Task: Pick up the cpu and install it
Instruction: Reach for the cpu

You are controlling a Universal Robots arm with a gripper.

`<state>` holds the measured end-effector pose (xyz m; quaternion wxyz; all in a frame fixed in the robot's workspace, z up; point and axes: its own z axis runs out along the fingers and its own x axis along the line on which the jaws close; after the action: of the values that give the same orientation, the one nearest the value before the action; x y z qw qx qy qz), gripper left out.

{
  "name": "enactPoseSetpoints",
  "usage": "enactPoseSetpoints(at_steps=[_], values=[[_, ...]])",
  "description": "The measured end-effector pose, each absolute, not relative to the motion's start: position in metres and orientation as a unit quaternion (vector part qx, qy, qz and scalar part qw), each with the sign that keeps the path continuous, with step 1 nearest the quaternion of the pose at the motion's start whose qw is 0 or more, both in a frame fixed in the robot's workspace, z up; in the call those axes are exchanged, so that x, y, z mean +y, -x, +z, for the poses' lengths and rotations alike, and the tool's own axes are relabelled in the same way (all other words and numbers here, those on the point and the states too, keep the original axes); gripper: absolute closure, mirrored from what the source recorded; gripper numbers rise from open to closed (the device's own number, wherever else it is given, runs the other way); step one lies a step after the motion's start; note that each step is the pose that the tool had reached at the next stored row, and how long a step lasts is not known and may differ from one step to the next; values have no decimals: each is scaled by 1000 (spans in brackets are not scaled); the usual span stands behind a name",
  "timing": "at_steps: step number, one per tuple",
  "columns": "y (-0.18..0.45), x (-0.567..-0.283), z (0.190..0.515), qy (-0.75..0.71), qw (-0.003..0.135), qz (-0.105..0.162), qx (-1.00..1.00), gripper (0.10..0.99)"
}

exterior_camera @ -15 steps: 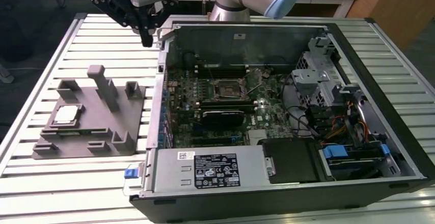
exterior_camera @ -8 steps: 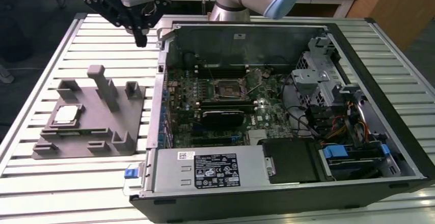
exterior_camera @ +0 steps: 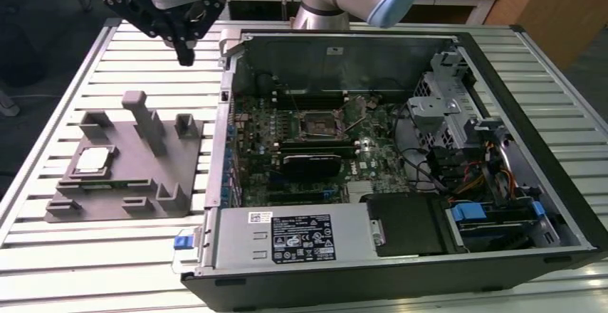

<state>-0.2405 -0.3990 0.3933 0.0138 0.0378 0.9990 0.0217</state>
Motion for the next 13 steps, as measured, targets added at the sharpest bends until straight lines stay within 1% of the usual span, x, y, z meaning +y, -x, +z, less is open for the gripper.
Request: enactPoseSetpoints(at_steps=[13], values=[[268,-399,393,-38,15,22,999,980]])
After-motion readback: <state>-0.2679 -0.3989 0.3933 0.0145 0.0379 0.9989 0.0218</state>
